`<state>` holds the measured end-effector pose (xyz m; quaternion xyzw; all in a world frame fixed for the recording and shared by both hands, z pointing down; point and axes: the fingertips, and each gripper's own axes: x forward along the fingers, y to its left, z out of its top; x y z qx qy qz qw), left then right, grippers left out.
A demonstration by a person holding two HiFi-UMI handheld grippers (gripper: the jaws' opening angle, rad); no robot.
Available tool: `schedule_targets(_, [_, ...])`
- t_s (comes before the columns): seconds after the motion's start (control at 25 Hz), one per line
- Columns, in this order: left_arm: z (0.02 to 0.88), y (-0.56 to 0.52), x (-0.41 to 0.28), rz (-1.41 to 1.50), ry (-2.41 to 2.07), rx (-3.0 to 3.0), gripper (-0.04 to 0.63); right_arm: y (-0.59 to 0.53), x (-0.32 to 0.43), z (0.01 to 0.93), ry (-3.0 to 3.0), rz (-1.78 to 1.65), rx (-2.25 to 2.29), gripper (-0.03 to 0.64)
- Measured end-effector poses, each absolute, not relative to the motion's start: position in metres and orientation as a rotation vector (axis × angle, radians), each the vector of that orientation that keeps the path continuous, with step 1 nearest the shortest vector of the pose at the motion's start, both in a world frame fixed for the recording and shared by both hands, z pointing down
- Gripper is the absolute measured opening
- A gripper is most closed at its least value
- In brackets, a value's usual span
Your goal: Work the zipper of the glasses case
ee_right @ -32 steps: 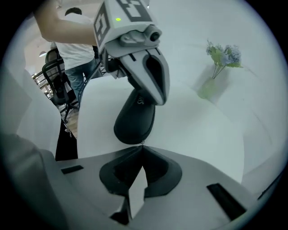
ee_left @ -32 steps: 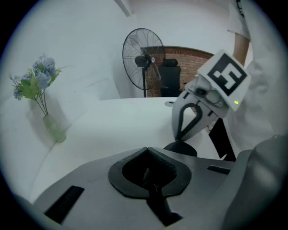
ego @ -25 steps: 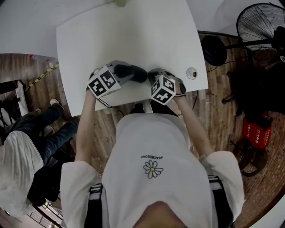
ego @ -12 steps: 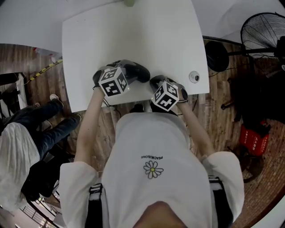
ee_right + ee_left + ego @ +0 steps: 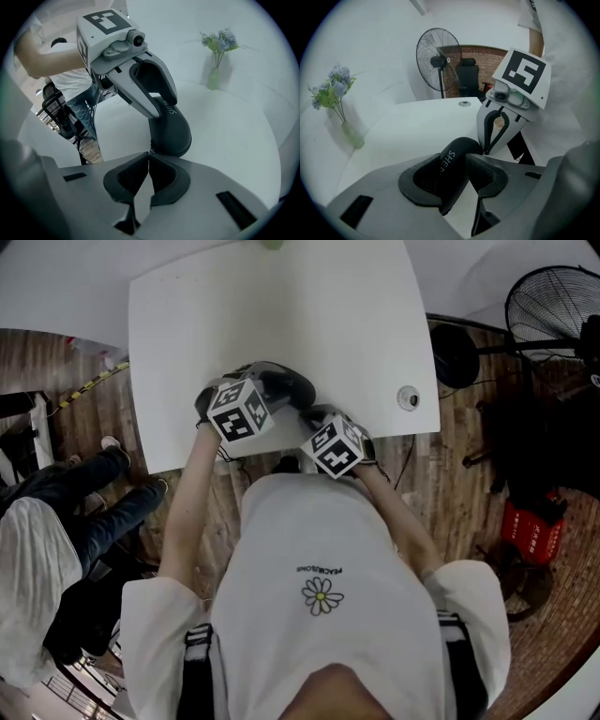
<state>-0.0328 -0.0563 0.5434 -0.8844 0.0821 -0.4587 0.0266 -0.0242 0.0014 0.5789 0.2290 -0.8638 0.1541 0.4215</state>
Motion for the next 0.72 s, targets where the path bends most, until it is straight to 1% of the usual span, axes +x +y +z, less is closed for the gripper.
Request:
schedule_targets(0.16, [0.543,-0.049,-0.031,-1.388,0.299,-2.813,0.175,0.009,-0.013,0.574,-2.169,0.446,0.591,0.009])
schedule_targets(0.2, [0.542,-0.049,-0.031,-1.392,0.319,-2.845,0.172,0.009,-0.009,0.570,-2.181,0.486,0.598,0.034])
schedule_targets(0.24, [0.540,-0.050,-0.030,-1.398,0.340,-2.879,0.161,0.007,-0.005,0.564,-2.197,0.523,0.609,0.087])
schedule_targets(0.32, [0.531,-0.052,-0.029,-1.378,0.374,-2.942,0.143,-0.002,0.007,0.548,-2.231,0.552,0.655,0.117])
schedule_targets(0.56, [0.476,-0.062,-0.014,-1.153,0.461,-2.931,0.109,-0.055,0.036,0.489,-2.313,0.396,0.850,0.112])
schedule_targets(0.64, [0.450,-0.074,-0.011,-1.082,0.528,-2.878,0.083,-0.074,0.040,0.463,-2.346,0.302,0.913,0.098])
schedule_targets(0.72, [0.420,-0.088,-0.010,-0.988,0.636,-2.827,0.046,-0.092,0.044,0.432,-2.376,0.197,0.992,0.059])
